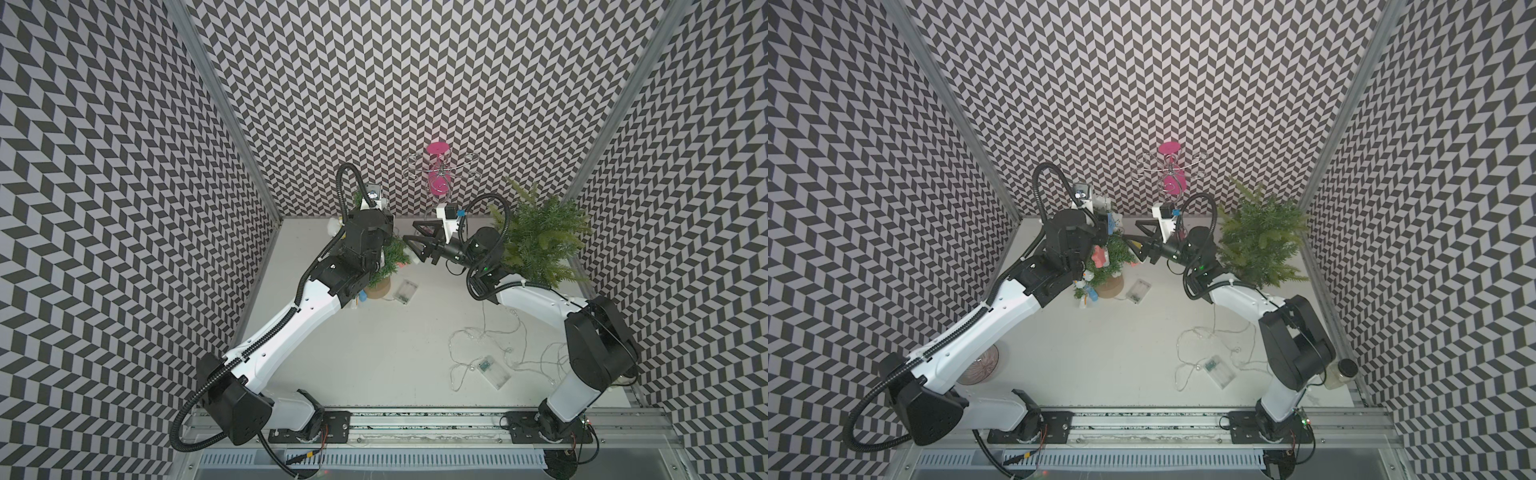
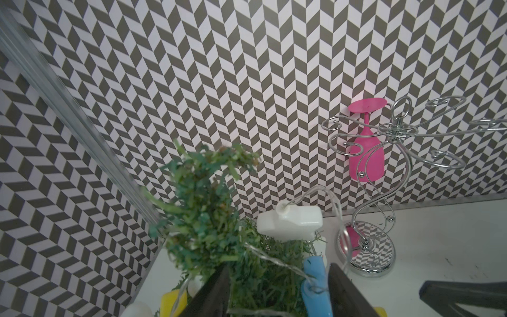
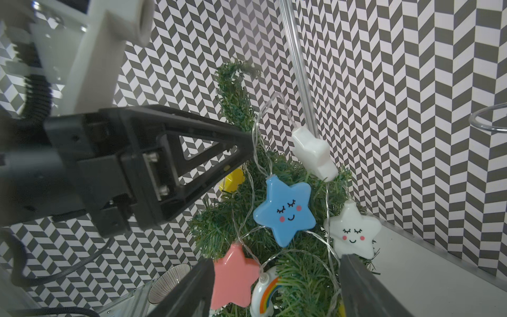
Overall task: Wrap string light around the christmas tree
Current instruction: Wrap the light string around the Christmas tree.
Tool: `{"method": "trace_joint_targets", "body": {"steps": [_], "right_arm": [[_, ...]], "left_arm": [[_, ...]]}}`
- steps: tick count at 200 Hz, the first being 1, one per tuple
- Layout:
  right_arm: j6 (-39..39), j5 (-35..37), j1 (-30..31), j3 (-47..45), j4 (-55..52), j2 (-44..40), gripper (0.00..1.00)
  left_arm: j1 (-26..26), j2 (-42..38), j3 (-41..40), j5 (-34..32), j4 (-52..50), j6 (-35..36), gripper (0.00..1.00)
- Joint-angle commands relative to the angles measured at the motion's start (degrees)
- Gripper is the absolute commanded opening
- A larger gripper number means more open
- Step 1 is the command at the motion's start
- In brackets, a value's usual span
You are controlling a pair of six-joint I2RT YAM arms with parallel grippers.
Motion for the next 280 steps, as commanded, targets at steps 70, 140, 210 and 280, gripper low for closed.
{"method": "trace_joint_targets", "body": {"steps": [70,140,210,280], "right_arm": [[-1.37,1.51,-1.17,-0.6,0.13,-2.68,0.75],[-3.87,3.88,-2.64,-6.15,-1.67,-9.46,0.8],[-1.17,14.85,-6.76,-18.59,-10.7,-29.59,0.99],[-0.79,13.8,-6.84,-27.48,-24.86,-38.08,0.99]], "left_arm": [[0.76,-8.77,-6.73,9.63,4.82,-3.82,0.95],[0.97,-25.96,-20.08,16.69,11.29,-6.88,0.99],[15.84,-51.91,-47.6,51.21,26.61,-25.68,0.99],[16.53,-48.46,-61.46,45.83,29.25,-29.51,0.98]]}}
